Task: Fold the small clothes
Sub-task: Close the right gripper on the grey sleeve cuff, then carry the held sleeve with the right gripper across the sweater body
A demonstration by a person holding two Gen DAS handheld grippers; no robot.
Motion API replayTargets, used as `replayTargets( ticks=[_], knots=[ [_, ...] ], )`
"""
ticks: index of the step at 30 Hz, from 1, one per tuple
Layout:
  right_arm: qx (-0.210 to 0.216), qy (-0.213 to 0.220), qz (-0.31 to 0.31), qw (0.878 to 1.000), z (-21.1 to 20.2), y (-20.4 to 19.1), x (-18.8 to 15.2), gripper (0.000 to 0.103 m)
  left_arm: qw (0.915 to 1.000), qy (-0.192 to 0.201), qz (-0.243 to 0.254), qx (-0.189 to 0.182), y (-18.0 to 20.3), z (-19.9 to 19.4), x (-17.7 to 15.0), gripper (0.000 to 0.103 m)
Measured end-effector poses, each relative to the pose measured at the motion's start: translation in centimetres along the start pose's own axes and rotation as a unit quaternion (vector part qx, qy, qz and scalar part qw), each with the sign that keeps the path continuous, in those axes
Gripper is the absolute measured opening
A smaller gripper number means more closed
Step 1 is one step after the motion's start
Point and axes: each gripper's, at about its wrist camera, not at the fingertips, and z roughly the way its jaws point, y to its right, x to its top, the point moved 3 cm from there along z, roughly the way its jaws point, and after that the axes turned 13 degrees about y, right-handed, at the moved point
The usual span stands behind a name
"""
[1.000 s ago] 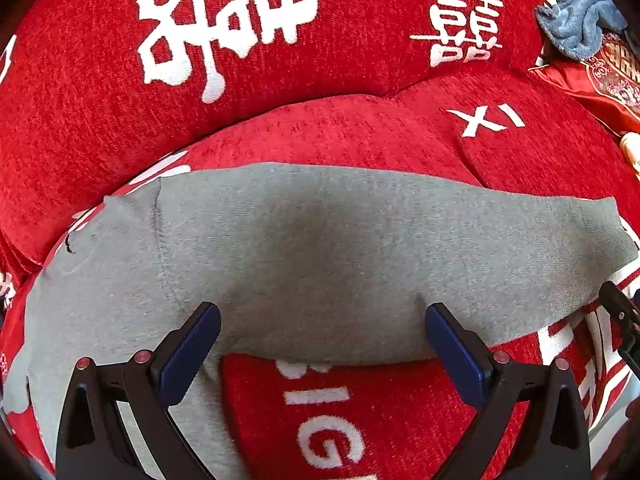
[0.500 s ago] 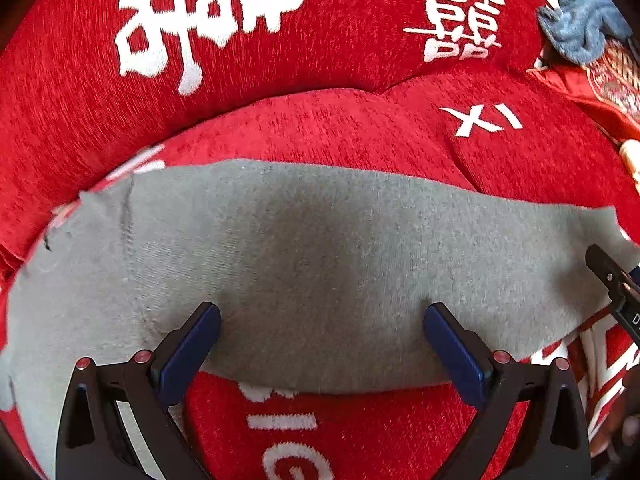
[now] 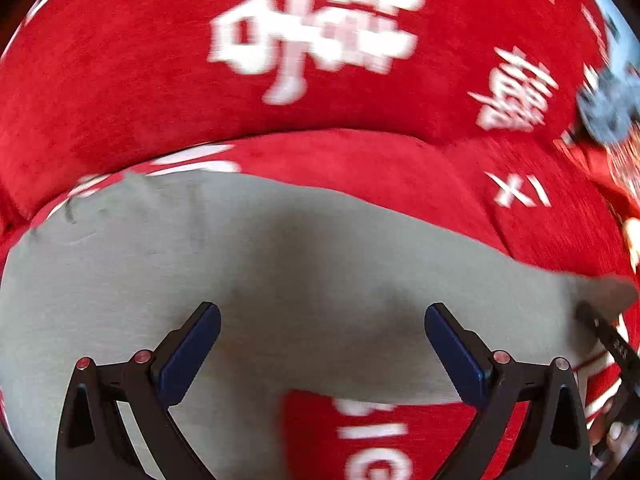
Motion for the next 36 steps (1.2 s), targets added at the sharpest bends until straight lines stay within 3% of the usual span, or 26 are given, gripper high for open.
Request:
replayTargets(
  ticks=[3, 7, 9, 11, 14, 17, 25, 36],
  knots=[
    [0.012, 0.002, 0.007, 1.0, 0.0, 0.0, 0.2, 0.011, 0.9986, -0.012, -0.049, 0.019, -4.0, 0.5, 0.3, 0.102],
    [0.02, 0.024, 0.035, 0.999, -1.2, 0.4, 0.6, 0.007, 0.9963, -0.026, -0.069, 0.045, -6.3, 1.6, -0.4, 0.102],
    [0.015, 0.05, 0.05, 0.997, -2.5, 0.9, 1.1, 0.007, 0.9958, -0.058, -0.05, 0.05, -5.7, 3.1, -1.6, 0.102],
    [0.005, 0.057, 0.046, 0.997, -3.0, 0.6, 1.4, 0.007, 0.9971, -0.028, -0.001, 0.071, -4.2, 2.9, -1.9, 0.102],
    [-0.013, 0.06, 0.028, 0.998, -3.4, -0.3, 1.7, 0.006, 0.9979, -0.029, 0.016, 0.055, -3.1, 2.7, -2.0, 0.102],
    [0.003, 0.065, 0.032, 0.997, -4.3, -1.2, 2.2, 0.006, 0.9987, -0.036, -0.013, 0.034, -4.3, 2.1, -2.0, 0.102],
    [0.027, 0.074, 0.015, 0.997, -5.9, -5.3, 3.0, 0.006, 0.999, -0.028, -0.017, 0.029, -7.1, 0.1, -3.2, 0.102],
    [0.042, 0.062, -0.02, 0.997, -5.8, -13.7, 1.5, 0.006, 0.9994, -0.002, 0.01, 0.032, -11.0, -2.7, -4.7, 0.102]
  ],
)
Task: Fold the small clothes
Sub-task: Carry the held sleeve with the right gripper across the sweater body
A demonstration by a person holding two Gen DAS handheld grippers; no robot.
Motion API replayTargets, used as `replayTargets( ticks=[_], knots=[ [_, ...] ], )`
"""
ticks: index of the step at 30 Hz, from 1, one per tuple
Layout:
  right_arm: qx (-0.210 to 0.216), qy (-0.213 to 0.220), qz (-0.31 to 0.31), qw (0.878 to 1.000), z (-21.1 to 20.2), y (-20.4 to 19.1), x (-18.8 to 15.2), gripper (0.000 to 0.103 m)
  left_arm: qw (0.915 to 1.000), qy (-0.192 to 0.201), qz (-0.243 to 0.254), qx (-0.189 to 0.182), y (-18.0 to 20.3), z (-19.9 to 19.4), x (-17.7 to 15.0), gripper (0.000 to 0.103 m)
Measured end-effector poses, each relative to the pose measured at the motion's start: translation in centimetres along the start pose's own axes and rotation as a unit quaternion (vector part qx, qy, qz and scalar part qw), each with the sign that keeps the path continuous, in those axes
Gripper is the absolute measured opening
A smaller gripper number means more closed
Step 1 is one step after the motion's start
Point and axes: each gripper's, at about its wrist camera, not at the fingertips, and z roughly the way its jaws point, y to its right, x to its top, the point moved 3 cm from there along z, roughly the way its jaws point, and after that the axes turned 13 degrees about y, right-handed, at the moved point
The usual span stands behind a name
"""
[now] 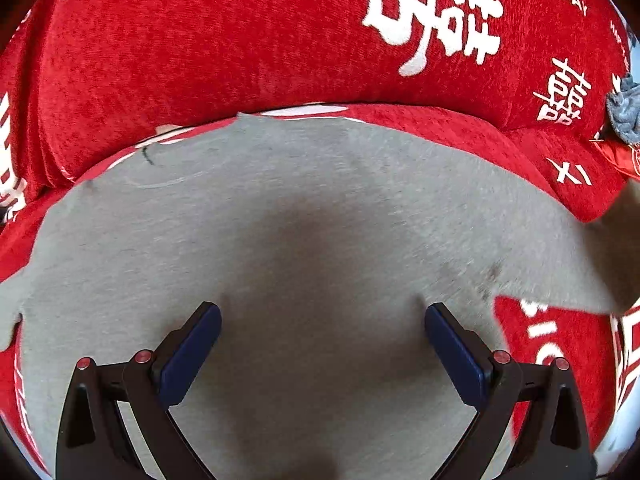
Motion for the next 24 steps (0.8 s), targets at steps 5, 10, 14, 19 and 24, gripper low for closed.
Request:
replayTargets(
  ticks=[5, 10, 14, 19, 24],
  knots=[
    [0.015, -0.004, -0.013, 1.0, 0.2, -4.6, -0.6, 0.006, 0.9999, 0.009, -0.012, 0.001, -2.9, -0.9, -0.4, 0.102],
    [0.03, -0.01, -0.031, 0.999, 0.6, -9.1, -1.5, 0.006, 0.9995, 0.013, -0.029, 0.003, -5.9, -1.4, -0.5, 0.102],
    [0.039, -0.014, -0.049, 0.998, 0.8, -12.8, -2.3, 0.006, 0.9989, 0.014, -0.044, 0.007, -8.5, -1.6, -0.8, 0.102],
    [0.051, -0.02, -0.072, 0.996, 0.9, -17.4, -3.4, 0.006, 0.9982, 0.013, -0.057, 0.011, -11.3, -1.9, -1.5, 0.102],
    [0.062, -0.029, -0.095, 0.993, 1.3, -21.7, -5.1, 0.006, 0.9972, 0.013, -0.072, 0.018, -14.0, -2.1, -2.1, 0.102]
  ],
)
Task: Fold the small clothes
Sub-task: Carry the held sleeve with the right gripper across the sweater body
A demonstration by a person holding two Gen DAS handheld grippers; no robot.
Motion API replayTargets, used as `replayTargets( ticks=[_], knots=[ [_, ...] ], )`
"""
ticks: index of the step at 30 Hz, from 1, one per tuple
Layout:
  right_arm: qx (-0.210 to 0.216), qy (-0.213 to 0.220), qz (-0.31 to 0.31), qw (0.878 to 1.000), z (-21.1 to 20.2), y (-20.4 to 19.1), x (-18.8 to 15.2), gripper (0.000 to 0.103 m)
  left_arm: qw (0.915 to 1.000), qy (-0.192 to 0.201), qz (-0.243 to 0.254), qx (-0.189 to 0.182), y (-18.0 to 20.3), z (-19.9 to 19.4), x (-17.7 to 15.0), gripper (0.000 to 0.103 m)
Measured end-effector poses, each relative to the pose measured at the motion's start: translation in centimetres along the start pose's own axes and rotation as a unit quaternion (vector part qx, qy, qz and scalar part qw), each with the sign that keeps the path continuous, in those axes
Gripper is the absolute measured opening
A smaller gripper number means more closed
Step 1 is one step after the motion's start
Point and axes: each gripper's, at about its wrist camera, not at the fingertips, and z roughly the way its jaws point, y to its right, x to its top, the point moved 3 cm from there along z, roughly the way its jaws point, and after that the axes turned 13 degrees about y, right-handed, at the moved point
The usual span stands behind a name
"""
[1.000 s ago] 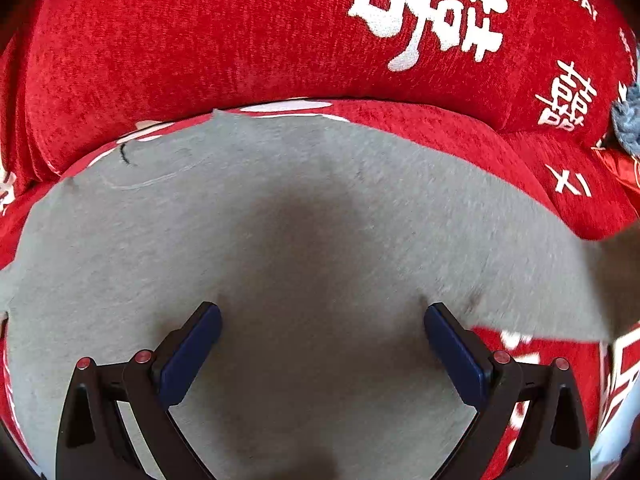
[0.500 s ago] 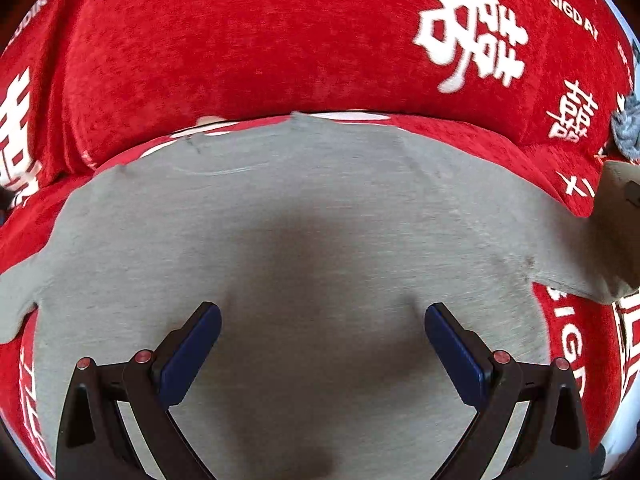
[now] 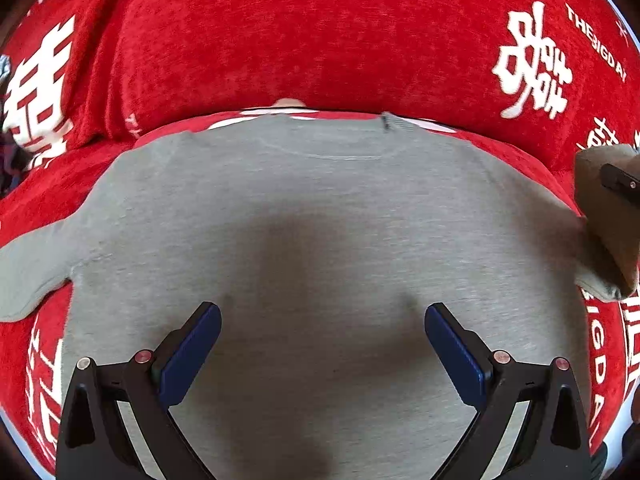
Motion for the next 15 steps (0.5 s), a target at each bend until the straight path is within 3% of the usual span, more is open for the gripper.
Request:
replayTargets(
  ticks=[15],
  knots=[
    [0.035, -0.028, -0.072, 0.996, 2.3, -11.4, -3.1, 0.006, 0.9984, 0.017, -0.053, 0.013, -7.4, -0.8, -1.2, 0.102]
  ],
)
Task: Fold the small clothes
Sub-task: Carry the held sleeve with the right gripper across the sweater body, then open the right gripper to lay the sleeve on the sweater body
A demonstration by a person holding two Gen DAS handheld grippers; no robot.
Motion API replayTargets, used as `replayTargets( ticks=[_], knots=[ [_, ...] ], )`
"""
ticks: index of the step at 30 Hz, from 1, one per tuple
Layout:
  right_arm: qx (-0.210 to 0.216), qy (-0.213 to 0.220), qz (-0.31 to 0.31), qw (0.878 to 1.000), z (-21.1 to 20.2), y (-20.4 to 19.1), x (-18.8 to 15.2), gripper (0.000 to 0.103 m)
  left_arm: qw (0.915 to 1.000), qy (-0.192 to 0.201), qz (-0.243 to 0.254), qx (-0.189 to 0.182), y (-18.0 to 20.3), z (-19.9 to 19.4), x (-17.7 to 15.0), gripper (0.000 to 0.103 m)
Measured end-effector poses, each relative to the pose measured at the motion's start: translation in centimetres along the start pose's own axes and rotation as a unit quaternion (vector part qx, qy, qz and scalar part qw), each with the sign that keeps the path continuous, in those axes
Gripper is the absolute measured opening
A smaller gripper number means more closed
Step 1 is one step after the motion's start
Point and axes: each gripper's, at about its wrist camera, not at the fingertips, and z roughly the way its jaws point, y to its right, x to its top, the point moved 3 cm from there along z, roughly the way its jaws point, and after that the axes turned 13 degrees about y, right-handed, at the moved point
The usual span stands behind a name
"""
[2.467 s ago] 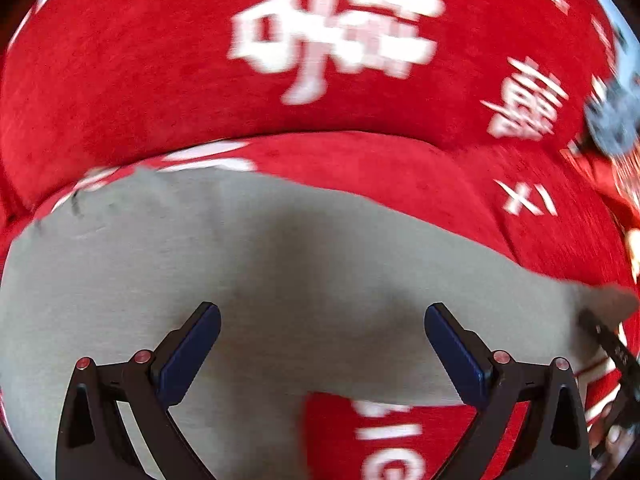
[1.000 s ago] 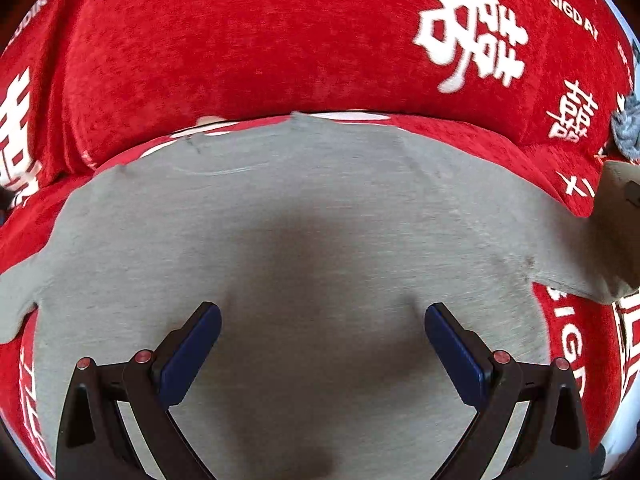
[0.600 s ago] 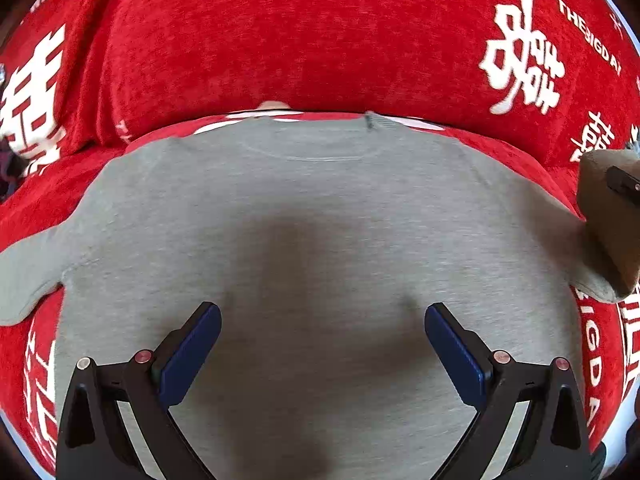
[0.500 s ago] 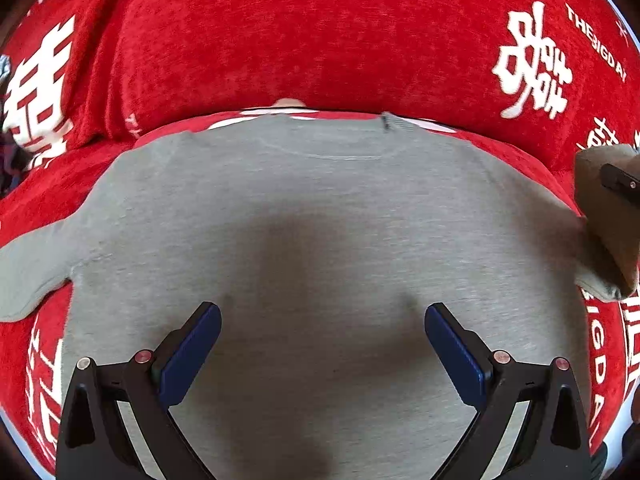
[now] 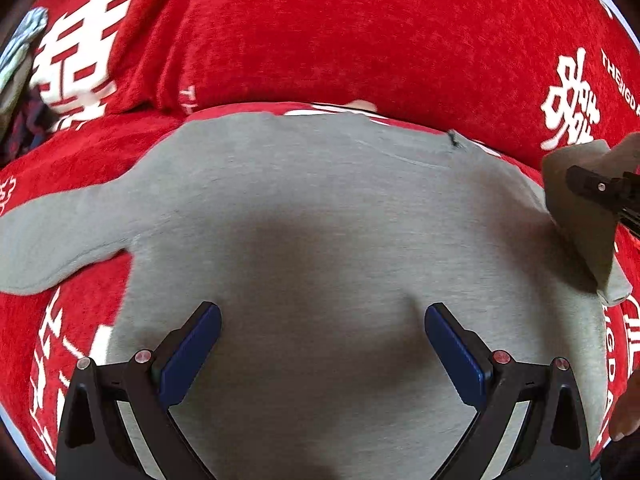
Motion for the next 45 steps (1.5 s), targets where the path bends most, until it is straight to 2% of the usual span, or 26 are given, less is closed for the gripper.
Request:
replayTargets(
  ticks=[6, 14, 20, 27, 28, 31, 34, 36, 38, 39, 43, 45],
  knots=[
    [0.022, -0.009, -0.04, 0.999, 1.0, -5.5, -0.6, 0.006, 0.9998, 0.016, -0.012, 0.0, -2.4, -0.9, -0.2, 0.102],
    [0.056, -0.02, -0.082, 0.995, 1.5, -11.5, -2.0, 0.006, 0.9974, 0.045, -0.044, -0.035, -4.4, -2.0, -0.9, 0.102],
    [0.078, -0.032, -0.107, 0.991, 2.1, -14.2, -2.9, 0.006, 0.9941, 0.059, -0.072, -0.056, -5.1, -2.4, -1.0, 0.102],
    [0.105, -0.06, -0.117, 0.986, 2.7, -15.7, -4.1, 0.007, 0.9942, 0.061, -0.071, -0.051, -5.1, -2.3, -1.2, 0.102],
    [0.113, -0.066, -0.112, 0.985, 2.8, -15.5, -4.2, 0.01, 0.9944, 0.061, -0.071, -0.05, -5.0, -2.3, -1.2, 0.102],
    [0.141, -0.08, -0.102, 0.981, 3.0, -15.6, -4.5, 0.011, 0.9942, 0.062, -0.072, -0.05, -5.1, -2.3, -1.2, 0.102],
    [0.168, -0.089, -0.107, 0.976, 2.9, -16.3, -4.6, 0.016, 0.9932, 0.064, -0.081, -0.055, -5.4, -2.4, -1.2, 0.102],
    [0.187, -0.091, -0.109, 0.972, 2.4, -16.6, -4.4, 0.028, 0.9935, 0.062, -0.079, -0.053, -5.4, -2.5, -1.3, 0.102],
    [0.192, -0.08, -0.111, 0.972, 1.5, -16.3, -3.8, 0.054, 0.9954, 0.056, -0.065, -0.042, -5.0, -2.8, -1.4, 0.102],
    [0.19, -0.067, -0.111, 0.973, 0.9, -15.7, -3.4, 0.058, 0.996, 0.054, -0.06, -0.039, -4.9, -2.9, -1.5, 0.102],
    [0.172, -0.024, -0.091, 0.981, -1.3, -11.2, -1.5, 0.061, 0.996, 0.047, -0.066, -0.039, -4.7, -3.7, -1.5, 0.102],
    [0.145, -0.012, -0.072, 0.987, -1.8, -7.8, -0.8, 0.061, 0.9955, 0.045, -0.072, -0.042, -4.4, -4.0, -1.0, 0.102]
  ],
)
